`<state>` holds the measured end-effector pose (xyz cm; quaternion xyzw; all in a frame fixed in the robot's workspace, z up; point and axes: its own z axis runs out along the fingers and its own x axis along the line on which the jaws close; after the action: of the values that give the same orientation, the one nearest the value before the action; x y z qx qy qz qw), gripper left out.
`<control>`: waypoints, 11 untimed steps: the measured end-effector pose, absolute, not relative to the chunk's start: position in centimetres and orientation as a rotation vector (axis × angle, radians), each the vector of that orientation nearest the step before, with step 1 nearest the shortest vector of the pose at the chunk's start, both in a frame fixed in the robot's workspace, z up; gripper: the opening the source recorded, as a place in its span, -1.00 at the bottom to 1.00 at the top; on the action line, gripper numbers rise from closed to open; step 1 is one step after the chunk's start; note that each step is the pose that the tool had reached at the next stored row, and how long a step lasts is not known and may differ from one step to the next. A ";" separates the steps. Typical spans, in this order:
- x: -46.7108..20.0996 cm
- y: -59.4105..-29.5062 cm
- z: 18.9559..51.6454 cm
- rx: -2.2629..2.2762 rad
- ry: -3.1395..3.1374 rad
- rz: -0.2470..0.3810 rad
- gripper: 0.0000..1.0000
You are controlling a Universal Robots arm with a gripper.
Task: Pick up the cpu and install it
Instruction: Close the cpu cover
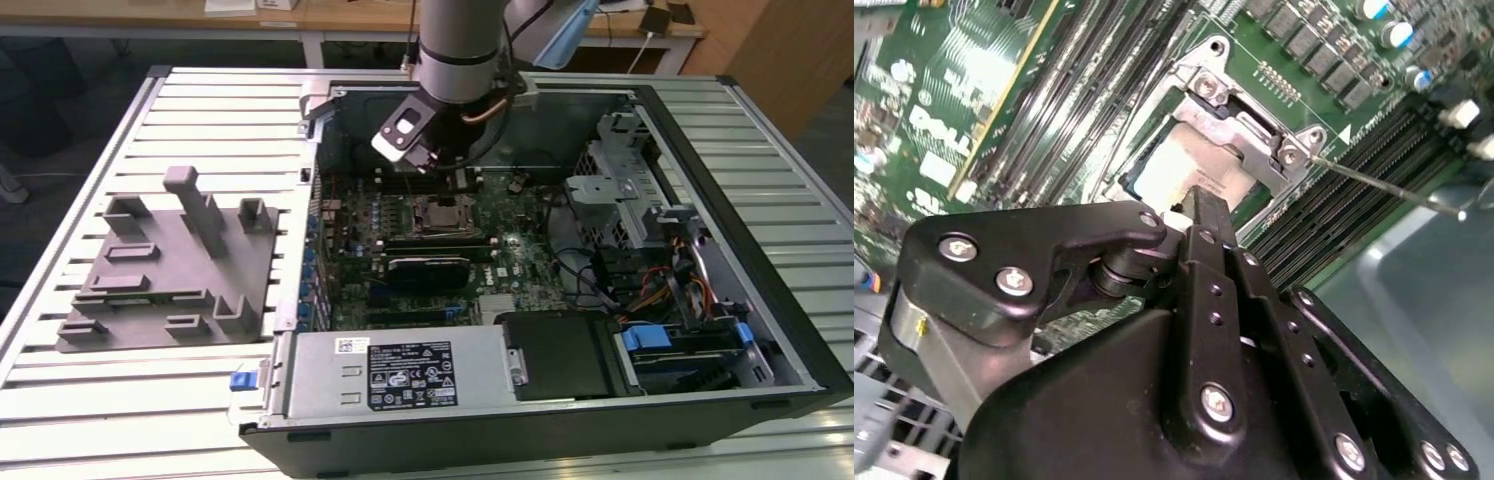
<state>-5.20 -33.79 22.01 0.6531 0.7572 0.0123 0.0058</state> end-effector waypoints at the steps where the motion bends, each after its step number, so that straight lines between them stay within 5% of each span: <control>1: -5.2 -33.8 22.0 2.023 2.389 0.039 -0.79; 11: -5.2 -33.8 21.9 1.799 2.564 0.040 -0.79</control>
<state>-5.20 -33.79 21.92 0.5742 0.8186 0.0128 0.0045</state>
